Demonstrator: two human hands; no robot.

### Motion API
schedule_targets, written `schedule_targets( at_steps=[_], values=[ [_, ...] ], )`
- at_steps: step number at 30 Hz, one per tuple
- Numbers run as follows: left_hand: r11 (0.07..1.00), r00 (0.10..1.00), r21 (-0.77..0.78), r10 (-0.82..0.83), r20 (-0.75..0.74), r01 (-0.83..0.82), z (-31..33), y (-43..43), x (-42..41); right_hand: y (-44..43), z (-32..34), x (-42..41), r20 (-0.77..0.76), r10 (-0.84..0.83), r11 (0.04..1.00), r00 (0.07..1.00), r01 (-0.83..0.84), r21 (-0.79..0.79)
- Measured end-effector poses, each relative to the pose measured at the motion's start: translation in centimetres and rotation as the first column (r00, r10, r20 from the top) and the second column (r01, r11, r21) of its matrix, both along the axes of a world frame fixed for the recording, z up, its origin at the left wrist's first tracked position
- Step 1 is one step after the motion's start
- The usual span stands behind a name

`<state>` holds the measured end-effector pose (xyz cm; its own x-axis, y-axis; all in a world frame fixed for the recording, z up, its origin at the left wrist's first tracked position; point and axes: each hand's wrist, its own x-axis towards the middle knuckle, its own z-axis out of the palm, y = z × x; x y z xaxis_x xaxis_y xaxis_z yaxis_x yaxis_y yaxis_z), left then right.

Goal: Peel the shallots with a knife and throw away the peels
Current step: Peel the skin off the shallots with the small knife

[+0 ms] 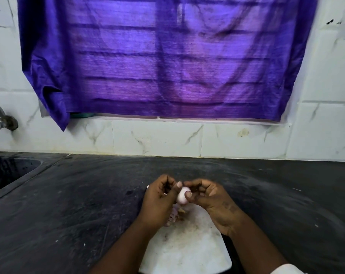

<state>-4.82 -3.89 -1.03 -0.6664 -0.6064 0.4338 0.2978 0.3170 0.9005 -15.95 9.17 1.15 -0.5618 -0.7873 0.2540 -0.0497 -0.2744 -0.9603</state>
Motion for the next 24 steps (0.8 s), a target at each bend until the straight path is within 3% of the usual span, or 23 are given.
schedule_targets(
  at_steps=[4, 10, 15, 24],
  values=[
    [0.993, 0.999, 0.114, 0.035, 0.003, -0.035, -0.4, -0.4, -0.2, 0.0, 0.2, 0.2, 0.072, 0.021, 0.999, 0.997, -0.018, -0.039],
    [0.971, 0.978, -0.120, 0.209, 0.016, -0.205, 0.0, -0.6, 0.1, 0.2, 0.6, 0.0, 0.242, -0.106, 0.994, 0.964, 0.104, 0.022],
    [0.931, 0.965, -0.261, 0.262, -0.003, -0.253, -0.1, -0.7, 0.1, 0.1, 0.6, 0.0, 0.387, -0.046, 0.998, 0.921, 0.056, -0.014],
    [0.969, 0.993, -0.228, 0.107, 0.045, -0.094, 0.3, 0.3, 0.3, 0.0, 0.8, -0.1, 0.481, 0.052, 0.994, 0.875, -0.001, -0.105]
  ],
)
